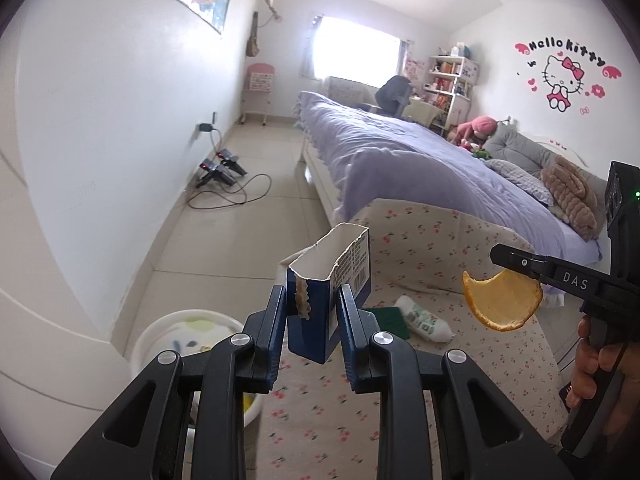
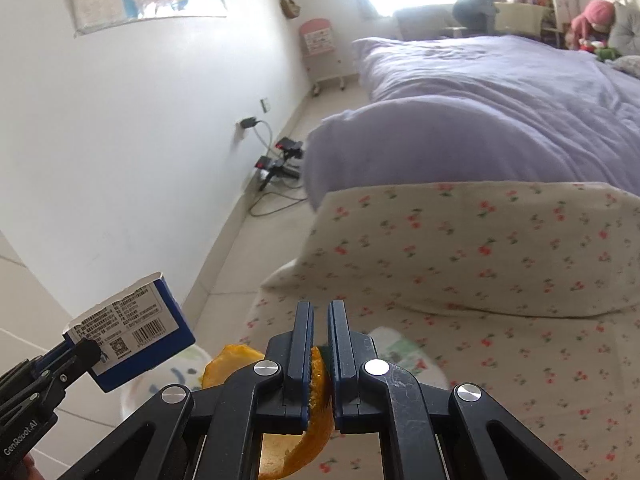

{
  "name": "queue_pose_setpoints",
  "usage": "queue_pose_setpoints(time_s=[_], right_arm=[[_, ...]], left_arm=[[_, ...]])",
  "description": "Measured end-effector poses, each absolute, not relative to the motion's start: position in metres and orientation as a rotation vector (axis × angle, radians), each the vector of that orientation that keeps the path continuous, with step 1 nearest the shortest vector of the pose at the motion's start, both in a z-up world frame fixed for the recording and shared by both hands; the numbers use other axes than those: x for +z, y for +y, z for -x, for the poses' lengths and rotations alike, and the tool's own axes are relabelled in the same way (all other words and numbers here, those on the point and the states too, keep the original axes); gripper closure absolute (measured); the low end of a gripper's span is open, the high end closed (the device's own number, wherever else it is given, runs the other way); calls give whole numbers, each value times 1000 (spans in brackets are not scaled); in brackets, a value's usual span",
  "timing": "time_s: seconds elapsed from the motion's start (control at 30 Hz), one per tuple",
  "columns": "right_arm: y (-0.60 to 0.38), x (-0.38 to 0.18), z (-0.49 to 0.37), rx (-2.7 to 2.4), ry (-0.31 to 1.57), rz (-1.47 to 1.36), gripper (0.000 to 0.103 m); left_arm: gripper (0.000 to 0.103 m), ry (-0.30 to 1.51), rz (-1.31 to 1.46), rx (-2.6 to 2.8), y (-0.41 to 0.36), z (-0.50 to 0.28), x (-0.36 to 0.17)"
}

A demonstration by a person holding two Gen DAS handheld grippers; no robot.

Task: Collect trash
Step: 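Grasp the small white-and-blue box with the left tool and lift it, then carry the box and orange peel over the wastebasket with both tools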

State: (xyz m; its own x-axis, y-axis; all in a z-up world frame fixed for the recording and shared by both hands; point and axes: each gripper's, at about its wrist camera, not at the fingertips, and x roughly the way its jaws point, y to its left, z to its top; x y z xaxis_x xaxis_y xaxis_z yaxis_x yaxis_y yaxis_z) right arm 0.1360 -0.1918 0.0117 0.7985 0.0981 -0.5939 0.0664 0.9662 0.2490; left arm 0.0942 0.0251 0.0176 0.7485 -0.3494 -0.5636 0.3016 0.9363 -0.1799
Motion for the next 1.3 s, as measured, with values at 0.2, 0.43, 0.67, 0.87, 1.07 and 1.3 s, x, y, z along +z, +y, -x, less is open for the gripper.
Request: queue_pose_setpoints(time_s=[0.2, 0.43, 0.67, 0.87, 1.07, 1.3], right_arm=[[-161, 5, -147, 64, 661, -260, 97], [-123, -7, -162, 114, 682, -250, 97], [-88, -22, -178, 169, 699, -251, 97], [-60, -40, -192, 204, 725, -253, 97], [-43, -60, -205, 214, 758, -285, 97], [-34, -76, -216, 205, 789, -293, 97]], left_arm=[[76, 635, 87, -314, 47, -92, 15], [76, 665, 113, -242, 81, -97, 4], [76, 697, 122, -166, 110, -107, -16], [75, 718, 124, -115, 124, -118, -37], [49, 761, 129, -64, 133, -134, -67], [16, 829, 119, 70, 140, -136, -77]])
